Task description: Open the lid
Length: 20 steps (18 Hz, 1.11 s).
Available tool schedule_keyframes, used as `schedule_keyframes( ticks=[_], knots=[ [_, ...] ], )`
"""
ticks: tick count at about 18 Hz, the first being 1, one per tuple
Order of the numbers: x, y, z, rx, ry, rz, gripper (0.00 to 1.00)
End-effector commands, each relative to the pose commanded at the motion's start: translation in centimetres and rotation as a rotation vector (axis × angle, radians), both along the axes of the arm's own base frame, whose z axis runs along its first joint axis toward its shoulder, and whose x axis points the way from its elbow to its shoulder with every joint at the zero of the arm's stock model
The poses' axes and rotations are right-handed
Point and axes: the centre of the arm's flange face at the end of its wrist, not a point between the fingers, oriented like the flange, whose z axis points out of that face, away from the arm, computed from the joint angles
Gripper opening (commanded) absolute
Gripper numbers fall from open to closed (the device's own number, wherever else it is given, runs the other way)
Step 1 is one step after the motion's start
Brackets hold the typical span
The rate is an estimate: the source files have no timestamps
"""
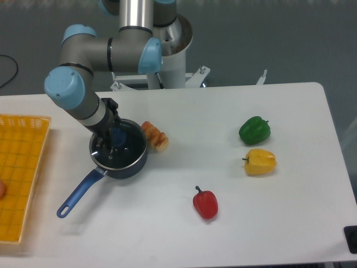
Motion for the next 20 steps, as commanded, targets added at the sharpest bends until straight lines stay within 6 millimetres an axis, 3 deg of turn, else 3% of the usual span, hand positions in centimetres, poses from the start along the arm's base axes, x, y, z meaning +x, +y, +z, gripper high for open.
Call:
schedule_keyframes(
  ticks=[4, 7, 20],
  knots=[
    [0.02, 0.15, -0.02, 0.002, 0.003, 0.009, 0.97],
    [0.01, 0.19, 0.05, 0.005, 0.006, 0.024, 0.87],
    [-0.07, 0.16, -0.61, -0.01, 0.02, 0.033, 0.87]
  ],
)
